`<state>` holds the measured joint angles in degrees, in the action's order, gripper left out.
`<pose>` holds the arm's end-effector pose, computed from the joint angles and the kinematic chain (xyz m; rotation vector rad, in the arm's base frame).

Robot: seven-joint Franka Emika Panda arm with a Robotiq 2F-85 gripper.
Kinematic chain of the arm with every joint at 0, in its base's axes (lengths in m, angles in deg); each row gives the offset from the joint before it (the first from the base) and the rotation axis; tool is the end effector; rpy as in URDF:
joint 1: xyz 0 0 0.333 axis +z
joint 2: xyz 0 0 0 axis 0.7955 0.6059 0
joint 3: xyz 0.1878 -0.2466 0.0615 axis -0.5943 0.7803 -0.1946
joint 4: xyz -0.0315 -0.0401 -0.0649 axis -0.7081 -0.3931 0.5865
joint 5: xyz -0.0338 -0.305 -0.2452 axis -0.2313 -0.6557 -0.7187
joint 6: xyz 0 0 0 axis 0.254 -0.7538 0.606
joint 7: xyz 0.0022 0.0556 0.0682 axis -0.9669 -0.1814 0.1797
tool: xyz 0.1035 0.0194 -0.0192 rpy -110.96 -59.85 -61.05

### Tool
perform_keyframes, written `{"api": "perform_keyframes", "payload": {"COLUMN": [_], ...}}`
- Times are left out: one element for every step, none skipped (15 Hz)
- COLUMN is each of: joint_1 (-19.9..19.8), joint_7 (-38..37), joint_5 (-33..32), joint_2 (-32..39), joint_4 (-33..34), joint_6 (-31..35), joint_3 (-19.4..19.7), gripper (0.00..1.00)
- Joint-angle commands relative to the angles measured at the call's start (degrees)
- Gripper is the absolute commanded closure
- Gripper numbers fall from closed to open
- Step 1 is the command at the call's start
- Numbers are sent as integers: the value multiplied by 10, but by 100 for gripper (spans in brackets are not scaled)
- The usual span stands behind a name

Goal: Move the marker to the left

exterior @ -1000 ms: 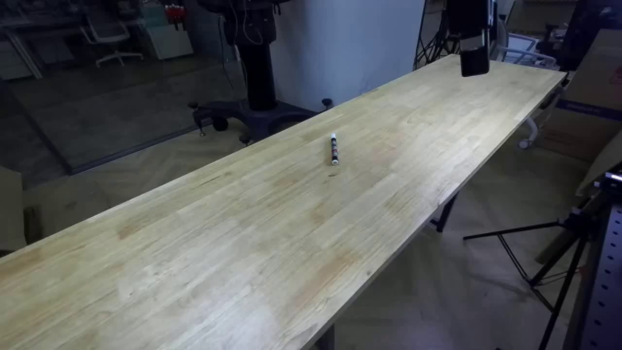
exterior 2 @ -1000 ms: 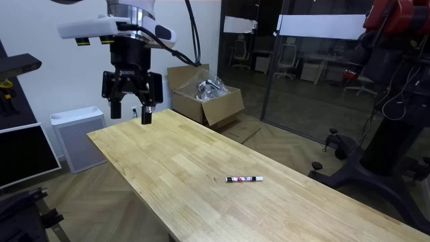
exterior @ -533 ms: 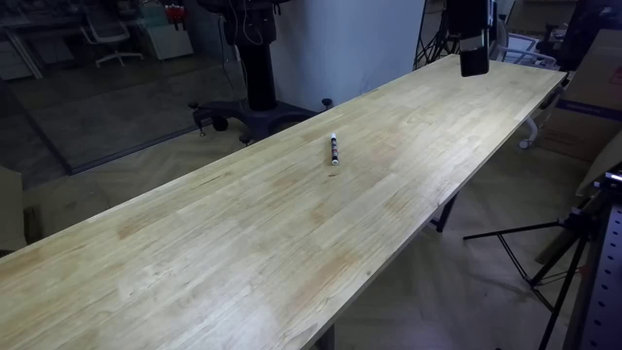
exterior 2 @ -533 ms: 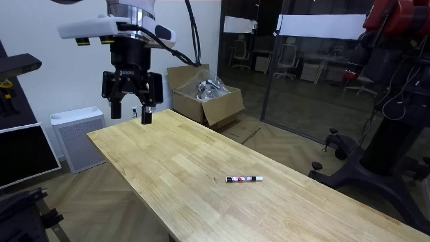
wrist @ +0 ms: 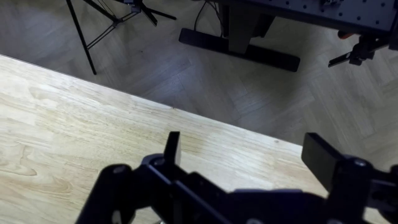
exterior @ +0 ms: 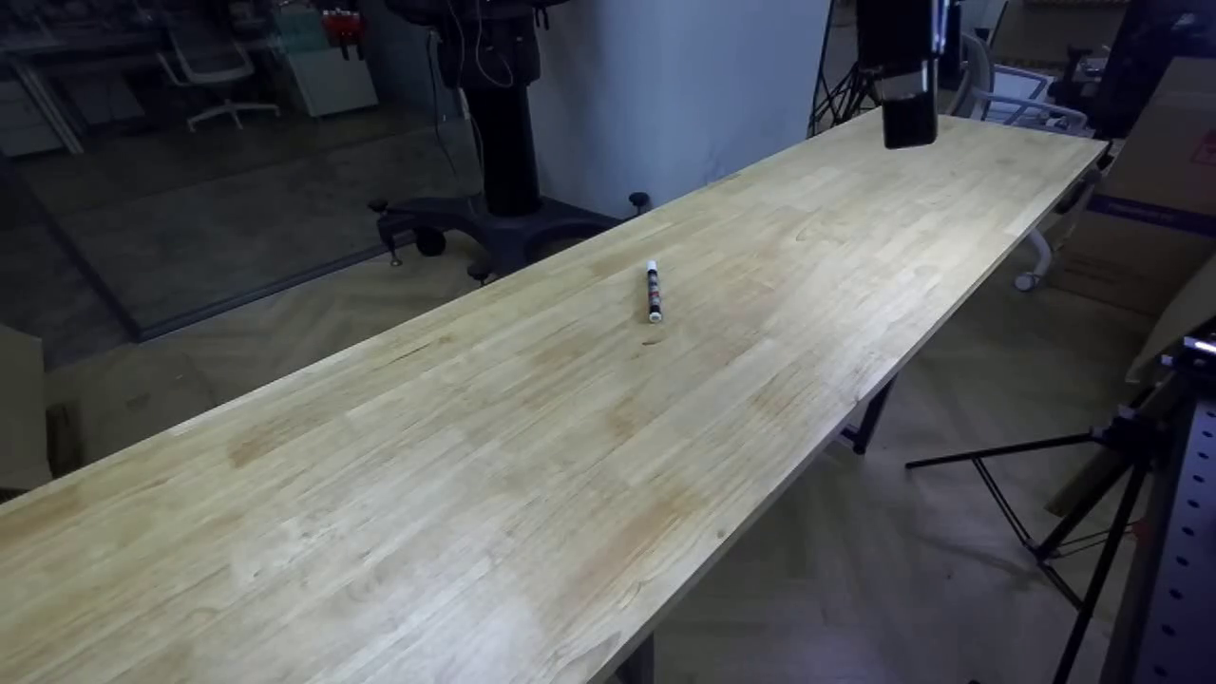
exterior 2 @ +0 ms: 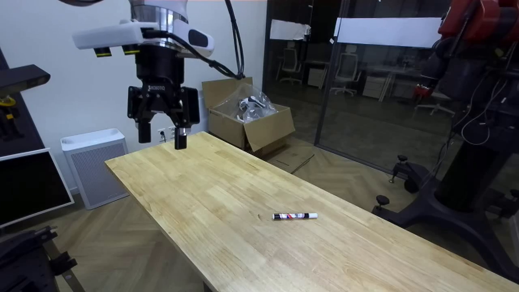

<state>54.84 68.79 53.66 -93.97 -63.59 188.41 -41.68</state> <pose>0.4169 0.0418 0.3830 2.9424 0.3326 -0.3598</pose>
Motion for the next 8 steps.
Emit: {"api": "perform_keyframes", "payload": {"joint_1": [-16, -24, -33, -44, -53, -62, -69, -72], "joint_7": [-75, -89, -104, -115, -128, -134, -139, -137], "joint_5": [-32, -40, -51, -57, -60, -55, -42, -20], "joint_2": [-2, 1, 4, 13, 22, 37, 49, 66], "joint_4": [-10, -12, -14, -12, -10, -5, 1, 9], "joint_6": [82, 112, 141, 172, 202, 234, 261, 284], "joint_3": [7, 11, 15, 22, 27, 37, 45, 55], "gripper": [0, 0, 0, 0, 0, 0, 0, 0]}}
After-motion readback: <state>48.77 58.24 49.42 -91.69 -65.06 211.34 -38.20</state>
